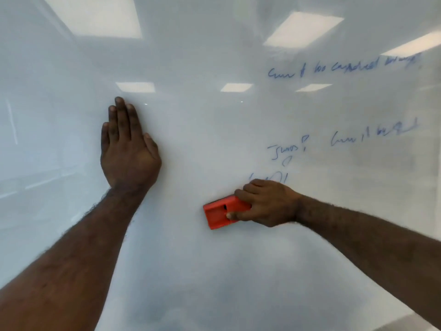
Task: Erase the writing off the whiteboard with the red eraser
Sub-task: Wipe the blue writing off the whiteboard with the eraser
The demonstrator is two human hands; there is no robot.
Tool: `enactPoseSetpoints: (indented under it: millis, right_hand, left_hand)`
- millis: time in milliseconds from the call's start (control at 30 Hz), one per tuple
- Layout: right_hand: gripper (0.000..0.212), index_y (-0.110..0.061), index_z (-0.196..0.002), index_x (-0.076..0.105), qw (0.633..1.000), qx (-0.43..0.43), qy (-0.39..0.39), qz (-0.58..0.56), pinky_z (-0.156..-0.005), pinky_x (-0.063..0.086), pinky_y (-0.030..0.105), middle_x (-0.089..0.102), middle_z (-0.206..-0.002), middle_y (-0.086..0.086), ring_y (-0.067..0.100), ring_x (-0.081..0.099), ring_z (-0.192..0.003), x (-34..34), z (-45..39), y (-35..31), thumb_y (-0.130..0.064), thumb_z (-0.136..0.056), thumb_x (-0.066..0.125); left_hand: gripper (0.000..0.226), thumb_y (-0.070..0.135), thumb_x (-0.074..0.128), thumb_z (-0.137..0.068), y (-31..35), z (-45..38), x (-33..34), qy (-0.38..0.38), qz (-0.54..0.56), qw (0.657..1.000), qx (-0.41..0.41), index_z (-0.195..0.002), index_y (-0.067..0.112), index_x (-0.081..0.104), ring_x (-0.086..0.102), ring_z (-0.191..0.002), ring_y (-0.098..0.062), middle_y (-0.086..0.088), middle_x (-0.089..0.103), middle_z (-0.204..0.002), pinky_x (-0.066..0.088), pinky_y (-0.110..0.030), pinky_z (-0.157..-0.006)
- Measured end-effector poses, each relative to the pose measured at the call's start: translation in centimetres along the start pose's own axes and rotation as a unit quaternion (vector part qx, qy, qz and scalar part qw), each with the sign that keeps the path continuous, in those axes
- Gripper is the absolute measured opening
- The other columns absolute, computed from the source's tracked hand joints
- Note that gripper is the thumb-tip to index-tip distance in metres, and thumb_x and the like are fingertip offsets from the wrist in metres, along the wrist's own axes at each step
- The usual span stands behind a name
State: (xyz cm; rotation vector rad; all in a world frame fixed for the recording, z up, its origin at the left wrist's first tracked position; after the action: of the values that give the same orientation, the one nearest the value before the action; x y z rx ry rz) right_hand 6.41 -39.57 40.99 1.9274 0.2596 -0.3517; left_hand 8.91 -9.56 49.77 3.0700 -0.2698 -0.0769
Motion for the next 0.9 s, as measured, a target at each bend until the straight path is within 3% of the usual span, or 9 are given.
enactPoseSetpoints:
  millis: [100, 200, 300, 400, 467, 600, 700, 800, 900]
  right_hand:
    - [0.037, -0.025, -0.129, 0.061, 0.995, 0.094, 0.033, 0.023, -0.070, 0.049, 0.039, 0.061, -0.106, 0.019, 0.032, 0.055, -0.076, -3.3, -1.5, 7.5, -0.027, -0.092, 0.054]
    - [0.048, -0.019, -0.135, 0.053, 0.940, 0.321, 0.113, 0.036, -0.074, 0.051, 0.048, 0.054, -0.110, 0.023, 0.039, 0.055, -0.087, -6.5, -1.8, 15.9, -0.032, -0.089, 0.059]
    - [0.057, -0.023, -0.143, 0.041, 0.774, 0.602, 0.195, -0.022, -0.090, 0.049, 0.047, 0.048, -0.121, 0.020, 0.039, 0.053, -0.107, -7.3, -0.3, 20.8, -0.035, -0.090, 0.058]
    - [0.059, -0.026, -0.147, 0.035, 0.618, 0.746, 0.244, -0.047, -0.098, 0.045, 0.043, 0.046, -0.125, 0.018, 0.037, 0.050, -0.114, -6.8, -0.1, 20.9, -0.034, -0.092, 0.056]
    - [0.059, -0.024, -0.148, 0.037, 0.630, 0.728, 0.268, -0.039, -0.097, 0.044, 0.042, 0.047, -0.123, 0.018, 0.036, 0.050, -0.111, -6.2, -2.4, 19.0, -0.033, -0.092, 0.056]
    - [0.056, -0.015, -0.138, 0.054, 0.849, 0.455, 0.265, -0.035, -0.077, 0.048, 0.042, 0.055, -0.106, 0.022, 0.038, 0.054, -0.089, -4.6, -9.2, 11.4, -0.029, -0.085, 0.064]
    - [0.053, -0.015, -0.135, 0.057, 0.933, 0.302, 0.194, -0.020, -0.067, 0.047, 0.038, 0.056, -0.100, 0.019, 0.034, 0.053, -0.079, -4.4, -9.2, 10.3, -0.032, -0.085, 0.064]
    - [0.054, -0.016, -0.136, 0.056, 0.898, 0.383, 0.218, 0.007, -0.070, 0.049, 0.040, 0.054, -0.100, 0.018, 0.033, 0.054, -0.082, -4.9, -5.1, 14.3, -0.032, -0.085, 0.065]
    - [0.056, -0.019, -0.138, 0.052, 0.748, 0.597, 0.288, -0.023, -0.079, 0.050, 0.036, 0.052, -0.109, 0.017, 0.033, 0.057, -0.093, -4.8, 2.6, 17.7, -0.030, -0.085, 0.065]
  left_hand:
    - [0.061, 0.025, 0.026, -0.101, 2.2, -1.8, 0.7, -0.003, 0.010, 1.000, 0.018, -0.156, 0.004, 0.016, 0.013, -0.152, -0.026, -0.014, 0.012, -0.165, 0.008, -0.036, -0.123]
    - [0.061, 0.025, 0.026, -0.100, 4.6, -3.8, 1.3, 0.002, 0.021, 0.999, 0.026, -0.156, 0.003, 0.015, 0.012, -0.153, -0.026, -0.014, 0.011, -0.165, 0.008, -0.037, -0.123]
    - [0.062, 0.024, 0.026, -0.099, 5.9, -5.3, 1.5, 0.005, 0.024, 0.999, 0.022, -0.156, 0.003, 0.014, 0.012, -0.153, -0.026, -0.014, 0.010, -0.165, 0.008, -0.037, -0.123]
    - [0.061, 0.023, 0.027, -0.100, 6.5, -5.6, 1.6, 0.010, 0.024, 1.000, 0.011, -0.156, 0.003, 0.015, 0.012, -0.153, -0.027, -0.014, 0.011, -0.165, 0.008, -0.036, -0.123]
    - [0.061, 0.022, 0.028, -0.100, 6.8, -5.4, 1.9, 0.018, 0.025, 1.000, 0.005, -0.156, 0.003, 0.015, 0.012, -0.153, -0.026, -0.013, 0.011, -0.165, 0.008, -0.036, -0.123]
    - [0.061, 0.024, 0.028, -0.100, 6.6, -5.4, 2.4, 0.033, 0.025, 0.999, 0.008, -0.156, 0.004, 0.016, 0.013, -0.152, -0.026, -0.013, 0.012, -0.165, 0.006, -0.035, -0.122]
    - [0.061, 0.028, 0.024, -0.100, 6.2, -5.3, 2.3, 0.038, 0.026, 0.999, 0.021, -0.156, 0.004, 0.016, 0.014, -0.152, -0.027, -0.013, 0.013, -0.165, 0.005, -0.034, -0.122]
    - [0.062, 0.028, 0.024, -0.099, 6.2, -5.3, 2.4, 0.043, 0.027, 0.998, 0.034, -0.155, 0.003, 0.017, 0.014, -0.152, -0.027, -0.014, 0.014, -0.164, 0.005, -0.035, -0.122]
    - [0.062, 0.028, 0.023, -0.099, 6.2, -5.2, 2.5, 0.044, 0.025, 0.998, 0.033, -0.155, 0.003, 0.017, 0.013, -0.152, -0.026, -0.014, 0.014, -0.164, 0.004, -0.034, -0.122]
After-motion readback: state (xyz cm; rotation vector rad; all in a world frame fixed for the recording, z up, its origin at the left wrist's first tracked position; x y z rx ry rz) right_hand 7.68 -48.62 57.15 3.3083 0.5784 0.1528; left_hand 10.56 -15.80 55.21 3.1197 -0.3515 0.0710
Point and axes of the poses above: each hand's wrist, its own z-axis away from the middle knuckle, its own x-axis out of the palm, y = z × x, the point moved 2 cm from there along -z, towards the middle knuckle
